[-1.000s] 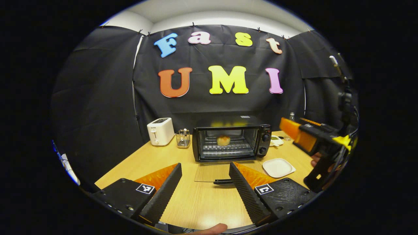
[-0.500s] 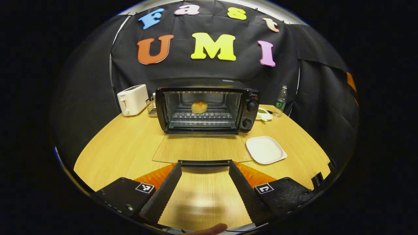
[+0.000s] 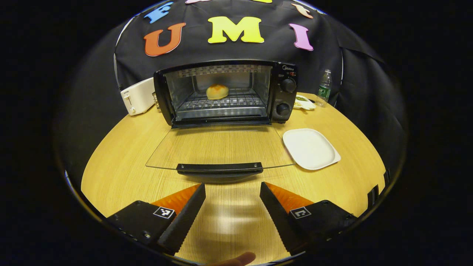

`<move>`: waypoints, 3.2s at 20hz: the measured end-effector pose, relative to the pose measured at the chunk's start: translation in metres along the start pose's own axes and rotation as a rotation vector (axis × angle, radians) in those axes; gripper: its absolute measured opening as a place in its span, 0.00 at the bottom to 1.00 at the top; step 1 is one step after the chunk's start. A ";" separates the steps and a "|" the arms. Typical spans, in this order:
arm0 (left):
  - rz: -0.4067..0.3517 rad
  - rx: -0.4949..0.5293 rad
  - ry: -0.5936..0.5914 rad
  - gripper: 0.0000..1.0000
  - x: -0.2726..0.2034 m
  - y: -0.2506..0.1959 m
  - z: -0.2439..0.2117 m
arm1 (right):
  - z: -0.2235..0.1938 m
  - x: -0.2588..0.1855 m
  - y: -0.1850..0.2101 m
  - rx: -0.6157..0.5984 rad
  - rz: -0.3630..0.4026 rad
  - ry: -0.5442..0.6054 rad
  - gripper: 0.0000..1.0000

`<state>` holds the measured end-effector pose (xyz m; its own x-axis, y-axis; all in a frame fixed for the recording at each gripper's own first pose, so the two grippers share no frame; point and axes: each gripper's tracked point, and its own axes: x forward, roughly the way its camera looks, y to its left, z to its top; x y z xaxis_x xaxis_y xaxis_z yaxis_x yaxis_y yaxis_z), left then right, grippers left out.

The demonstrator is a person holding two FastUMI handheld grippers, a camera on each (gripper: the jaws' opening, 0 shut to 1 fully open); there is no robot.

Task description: Open the electric oven with the left hand, put the food in, and close the electric oven.

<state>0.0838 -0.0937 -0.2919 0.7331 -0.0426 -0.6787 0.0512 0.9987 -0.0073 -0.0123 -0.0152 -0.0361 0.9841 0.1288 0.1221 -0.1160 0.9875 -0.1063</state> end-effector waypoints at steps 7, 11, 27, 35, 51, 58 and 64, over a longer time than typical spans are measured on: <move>0.012 -0.027 0.058 0.97 0.027 0.003 -0.007 | -0.014 0.002 -0.013 0.034 -0.008 0.033 0.95; 0.035 -0.045 0.091 0.97 0.034 0.010 -0.009 | -0.008 -0.002 -0.021 0.029 -0.029 0.029 0.95; 0.108 -0.001 -0.048 0.97 0.018 0.020 0.038 | -0.001 -0.012 -0.029 0.053 -0.035 0.007 0.95; 0.109 -0.004 -0.100 0.98 0.025 0.027 0.074 | -0.005 -0.010 -0.036 0.057 -0.060 0.009 0.95; 0.143 0.030 -0.434 0.96 -0.026 0.042 0.183 | -0.013 -0.005 -0.040 0.074 -0.081 0.027 0.95; 0.109 0.055 -0.573 0.96 -0.115 0.026 0.187 | -0.006 -0.007 -0.033 0.073 -0.082 0.021 0.95; 0.107 0.011 -0.664 0.95 -0.188 0.025 0.177 | 0.001 -0.009 -0.028 0.109 -0.089 0.018 0.95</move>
<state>0.0673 -0.0662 -0.0350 0.9959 0.0444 -0.0792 -0.0410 0.9982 0.0447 -0.0180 -0.0436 -0.0331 0.9934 0.0391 0.1080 -0.0407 0.9991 0.0121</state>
